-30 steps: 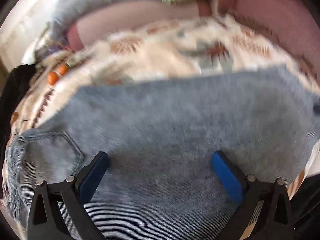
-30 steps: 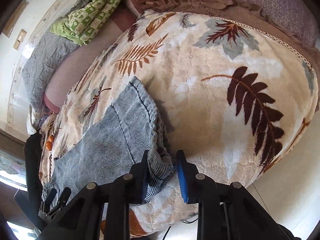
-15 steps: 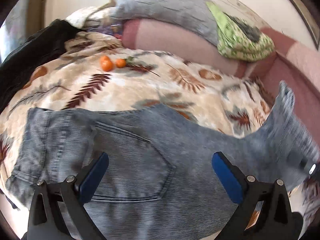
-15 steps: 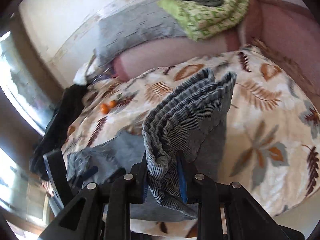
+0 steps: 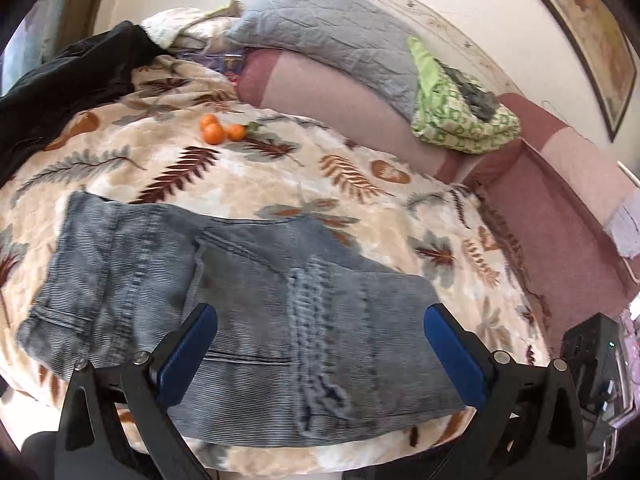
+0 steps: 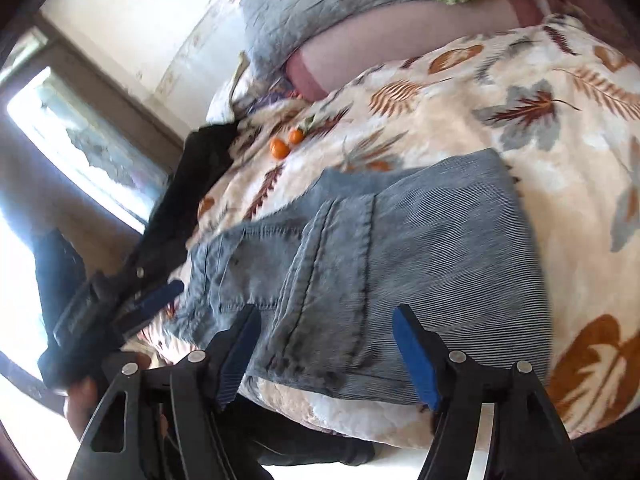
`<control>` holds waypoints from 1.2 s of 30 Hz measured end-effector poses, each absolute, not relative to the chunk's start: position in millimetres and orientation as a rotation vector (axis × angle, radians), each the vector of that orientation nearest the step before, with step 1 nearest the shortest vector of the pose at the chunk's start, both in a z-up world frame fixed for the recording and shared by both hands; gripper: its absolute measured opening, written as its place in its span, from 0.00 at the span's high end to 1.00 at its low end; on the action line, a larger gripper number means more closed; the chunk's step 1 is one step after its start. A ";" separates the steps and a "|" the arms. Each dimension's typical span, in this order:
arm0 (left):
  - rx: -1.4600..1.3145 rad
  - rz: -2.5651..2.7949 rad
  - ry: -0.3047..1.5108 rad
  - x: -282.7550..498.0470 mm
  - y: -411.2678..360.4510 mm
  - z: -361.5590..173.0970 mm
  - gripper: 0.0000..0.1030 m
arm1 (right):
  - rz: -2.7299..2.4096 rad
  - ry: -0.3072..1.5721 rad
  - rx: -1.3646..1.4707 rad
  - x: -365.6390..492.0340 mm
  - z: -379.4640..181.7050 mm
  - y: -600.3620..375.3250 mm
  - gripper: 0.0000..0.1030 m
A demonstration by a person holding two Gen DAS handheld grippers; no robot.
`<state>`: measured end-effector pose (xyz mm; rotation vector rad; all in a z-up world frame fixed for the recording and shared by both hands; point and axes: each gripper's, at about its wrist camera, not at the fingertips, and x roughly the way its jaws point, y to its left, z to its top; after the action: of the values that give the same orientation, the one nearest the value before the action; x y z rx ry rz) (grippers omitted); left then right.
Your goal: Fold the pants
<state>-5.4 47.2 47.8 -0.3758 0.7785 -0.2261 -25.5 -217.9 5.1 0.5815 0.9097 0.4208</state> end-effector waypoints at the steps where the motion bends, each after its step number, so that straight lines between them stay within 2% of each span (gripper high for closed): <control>1: -0.365 -0.267 0.785 -3.5 33.1 43.9 0.00 | 0.413 0.928 0.638 -22.6 -1.5 -232.1 0.29; 2: -0.347 -0.293 0.825 1.3 19.2 32.9 0.00 | 0.410 0.971 0.691 -18.9 -14.0 -243.5 0.28; 4: -0.266 -0.248 1.017 18.9 -5.8 -9.0 0.00 | 0.426 1.117 0.801 -7.3 -51.9 -254.9 0.28; 5: -0.213 -0.191 1.109 25.0 -13.4 -34.0 0.02 | 0.449 1.092 0.854 -6.1 -54.7 -263.5 0.30; 8: -0.044 -0.158 1.024 10.1 -35.3 -26.6 0.02 | 0.465 1.087 0.850 -1.9 -32.9 -274.7 0.30; 12: -0.078 -0.245 0.878 0.7 -42.1 6.2 0.01 | 0.505 1.033 0.818 27.0 -2.0 -280.4 0.30; 17: -0.061 -0.179 1.028 22.2 -35.9 -38.5 0.01 | 0.563 1.080 0.889 95.2 -15.6 -279.1 0.29; 20: 0.062 -0.172 0.982 11.8 -47.4 -43.0 0.01 | 0.478 1.199 0.903 130.7 -62.0 -274.7 0.30; 21: 0.075 -0.168 0.979 11.3 -48.5 -43.7 0.01 | 0.468 1.181 0.945 133.7 -71.7 -278.7 0.33; 27: 0.060 -0.177 0.962 7.5 -44.5 -42.3 0.01 | 0.459 1.124 0.778 135.4 -33.9 -263.7 0.32; 31: 0.047 -0.194 0.964 7.5 -42.1 -40.9 0.01 | 0.397 1.154 0.787 155.0 -54.7 -269.3 0.32; 36: 0.021 -0.209 0.967 7.0 -38.0 -38.7 0.01 | 0.359 1.149 0.677 141.8 -29.5 -257.6 0.32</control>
<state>7.0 -38.0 -38.7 0.0208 0.9674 -0.2094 141.8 -257.6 -29.5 0.6771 1.1490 0.3591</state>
